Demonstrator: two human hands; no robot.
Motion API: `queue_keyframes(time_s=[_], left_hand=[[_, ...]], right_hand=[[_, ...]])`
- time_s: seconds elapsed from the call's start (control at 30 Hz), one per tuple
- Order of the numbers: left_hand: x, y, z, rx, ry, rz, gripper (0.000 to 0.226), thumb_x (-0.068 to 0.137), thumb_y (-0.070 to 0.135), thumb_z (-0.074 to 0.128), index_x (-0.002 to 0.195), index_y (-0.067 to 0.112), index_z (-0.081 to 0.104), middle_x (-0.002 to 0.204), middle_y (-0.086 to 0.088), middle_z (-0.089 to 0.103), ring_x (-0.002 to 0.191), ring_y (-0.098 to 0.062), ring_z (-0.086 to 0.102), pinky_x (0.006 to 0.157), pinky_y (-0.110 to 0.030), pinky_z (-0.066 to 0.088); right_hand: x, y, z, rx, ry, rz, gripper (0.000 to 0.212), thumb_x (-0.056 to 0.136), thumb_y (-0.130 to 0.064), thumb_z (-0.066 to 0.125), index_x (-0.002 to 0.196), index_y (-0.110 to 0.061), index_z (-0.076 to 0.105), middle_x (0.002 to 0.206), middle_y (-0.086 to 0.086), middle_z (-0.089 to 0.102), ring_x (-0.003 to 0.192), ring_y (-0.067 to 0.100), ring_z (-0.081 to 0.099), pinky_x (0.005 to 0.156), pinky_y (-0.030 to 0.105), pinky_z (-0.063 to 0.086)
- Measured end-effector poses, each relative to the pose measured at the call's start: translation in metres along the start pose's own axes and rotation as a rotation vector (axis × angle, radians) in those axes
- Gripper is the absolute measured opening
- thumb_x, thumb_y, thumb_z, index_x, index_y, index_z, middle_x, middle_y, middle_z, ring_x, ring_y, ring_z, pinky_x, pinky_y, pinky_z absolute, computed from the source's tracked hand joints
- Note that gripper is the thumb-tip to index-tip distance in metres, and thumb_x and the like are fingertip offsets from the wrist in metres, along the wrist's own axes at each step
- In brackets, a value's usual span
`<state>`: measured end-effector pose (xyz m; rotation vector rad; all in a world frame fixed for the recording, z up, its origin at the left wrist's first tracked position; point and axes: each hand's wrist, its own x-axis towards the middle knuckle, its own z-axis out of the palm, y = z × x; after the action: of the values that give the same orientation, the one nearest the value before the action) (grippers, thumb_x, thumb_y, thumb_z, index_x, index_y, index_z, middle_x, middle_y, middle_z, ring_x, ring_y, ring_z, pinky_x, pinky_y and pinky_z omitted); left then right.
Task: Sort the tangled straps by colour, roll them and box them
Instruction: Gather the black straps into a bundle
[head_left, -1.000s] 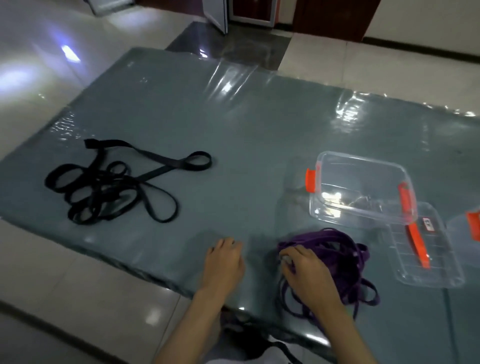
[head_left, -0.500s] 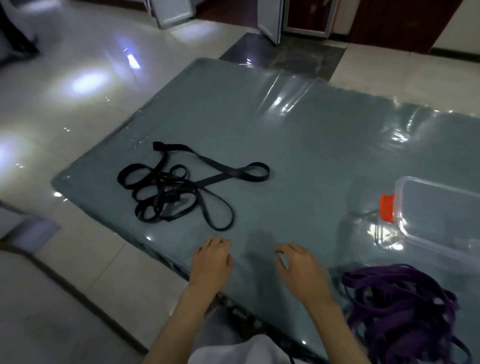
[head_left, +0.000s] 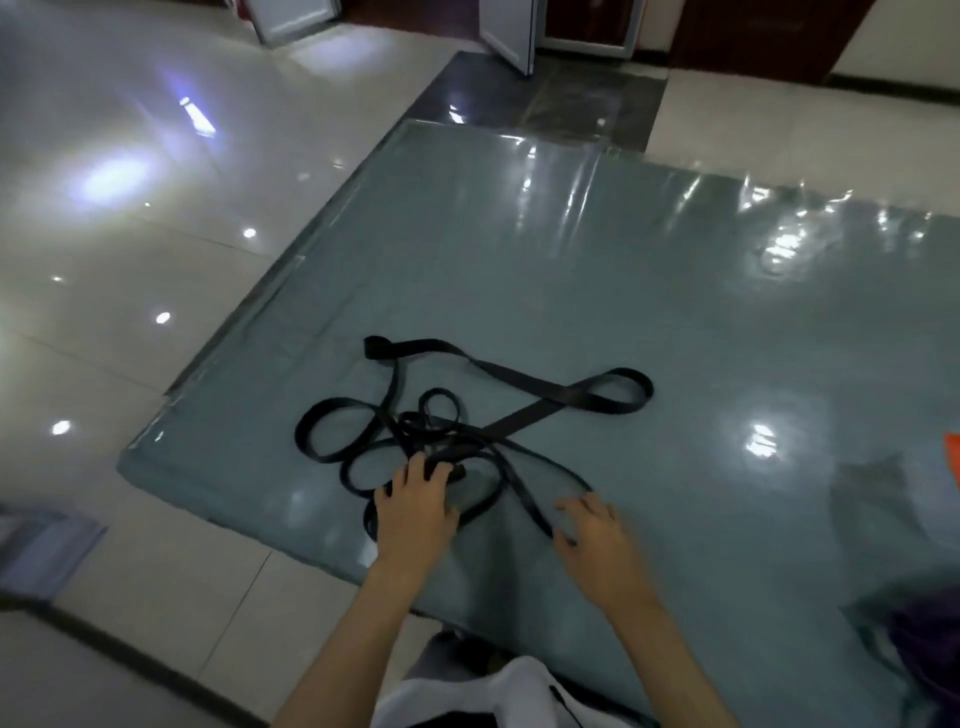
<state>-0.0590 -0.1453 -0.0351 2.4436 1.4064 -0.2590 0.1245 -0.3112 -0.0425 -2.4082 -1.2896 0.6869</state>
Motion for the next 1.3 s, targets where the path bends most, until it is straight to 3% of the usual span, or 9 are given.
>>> queue_keyframes(time_s=[0.13, 0.27, 0.37, 0.5, 0.63, 0.8, 1.07, 1.13, 1.3], left_hand=[[0.027, -0.03, 0.006, 0.043, -0.263, 0.019, 0.078, 0.097, 0.054, 0.064, 0.161, 0.037, 0.024, 0.175, -0.009, -0.007, 0.155, -0.035, 0.019, 0.121, -0.064, 0.029], [0.033, -0.043, 0.018, 0.142, -0.174, 0.122, 0.058, 0.098, 0.036, 0.066, 0.151, 0.032, 0.044, 0.176, -0.003, 0.004, 0.144, -0.031, 0.037, 0.111, -0.054, 0.04], [0.038, -0.049, 0.017, 0.136, -0.043, 0.225, 0.046, 0.096, 0.016, 0.064, 0.139, 0.03, 0.058, 0.166, 0.002, 0.033, 0.135, -0.025, 0.046, 0.103, -0.044, 0.039], [0.051, -0.053, 0.006, -0.014, -0.041, 0.424, 0.047, 0.096, 0.004, 0.059, 0.137, 0.027, 0.063, 0.148, 0.002, 0.053, 0.127, -0.025, 0.054, 0.102, -0.04, 0.045], [0.057, -0.038, -0.01, 0.059, 0.107, 0.539, 0.051, 0.092, 0.005, 0.062, 0.137, 0.029, 0.061, 0.125, 0.007, 0.07, 0.116, -0.022, 0.057, 0.095, -0.035, 0.04], [0.068, -0.027, -0.036, 0.006, 0.164, 0.565, 0.051, 0.094, 0.027, 0.069, 0.142, 0.033, 0.053, 0.12, 0.009, 0.072, 0.112, -0.018, 0.059, 0.094, -0.034, 0.036], [0.086, -0.061, -0.072, -0.783, -0.37, 0.441, 0.051, 0.101, 0.06, 0.057, 0.149, 0.06, 0.04, 0.116, 0.012, 0.075, 0.11, 0.001, 0.068, 0.097, -0.015, 0.053], [0.095, -0.073, -0.067, -0.766, -0.334, 0.37, 0.048, 0.107, 0.052, 0.05, 0.153, 0.054, 0.038, 0.109, 0.003, 0.076, 0.103, -0.008, 0.072, 0.1, -0.031, 0.057], [0.109, -0.099, -0.043, -0.229, -0.235, 0.366, 0.057, 0.099, 0.003, 0.055, 0.151, 0.025, 0.05, 0.153, -0.004, 0.049, 0.132, -0.029, 0.046, 0.114, -0.041, 0.041]], right_hand=[[0.029, -0.016, 0.03, -0.147, -0.104, 0.119, 0.082, 0.099, -0.047, 0.066, 0.166, -0.033, 0.02, 0.175, 0.006, 0.007, 0.162, 0.032, 0.005, 0.129, 0.058, 0.017], [0.057, -0.016, 0.04, -0.284, -0.209, 0.218, 0.114, 0.094, -0.057, 0.069, 0.166, -0.034, -0.015, 0.176, 0.003, -0.011, 0.163, 0.031, -0.009, 0.125, 0.07, 0.007], [0.067, -0.012, 0.044, -0.34, -0.162, 0.258, 0.104, 0.096, -0.05, 0.068, 0.169, -0.026, -0.004, 0.17, 0.005, 0.021, 0.156, 0.028, 0.027, 0.123, 0.056, 0.029], [0.071, -0.009, 0.05, -0.32, -0.102, 0.177, 0.051, 0.098, -0.024, 0.06, 0.147, -0.022, 0.046, 0.141, 0.002, 0.061, 0.123, 0.024, 0.063, 0.098, 0.037, 0.052], [0.069, -0.005, 0.048, -0.161, -0.086, 0.217, 0.033, 0.093, -0.02, 0.07, 0.126, -0.015, 0.064, 0.119, 0.006, 0.065, 0.106, 0.029, 0.068, 0.08, 0.032, 0.05], [0.069, -0.008, 0.022, 0.412, 0.238, 0.366, 0.014, 0.095, -0.007, 0.072, 0.1, -0.016, 0.063, 0.102, 0.009, 0.073, 0.085, 0.022, 0.068, 0.072, 0.029, 0.053], [0.072, -0.018, -0.036, 1.07, 0.765, 0.513, 0.018, 0.105, -0.004, 0.049, 0.113, -0.016, 0.06, 0.099, 0.009, 0.074, 0.071, 0.017, 0.067, 0.057, 0.03, 0.056], [0.067, -0.014, -0.044, 1.136, 0.893, 0.534, 0.023, 0.106, -0.005, 0.047, 0.117, -0.021, 0.06, 0.101, 0.006, 0.072, 0.069, 0.012, 0.068, 0.06, 0.028, 0.057], [0.05, -0.012, -0.031, 1.07, 0.945, 0.558, 0.029, 0.11, -0.01, 0.048, 0.13, -0.027, 0.06, 0.111, -0.002, 0.07, 0.091, 0.017, 0.071, 0.082, 0.04, 0.063]])
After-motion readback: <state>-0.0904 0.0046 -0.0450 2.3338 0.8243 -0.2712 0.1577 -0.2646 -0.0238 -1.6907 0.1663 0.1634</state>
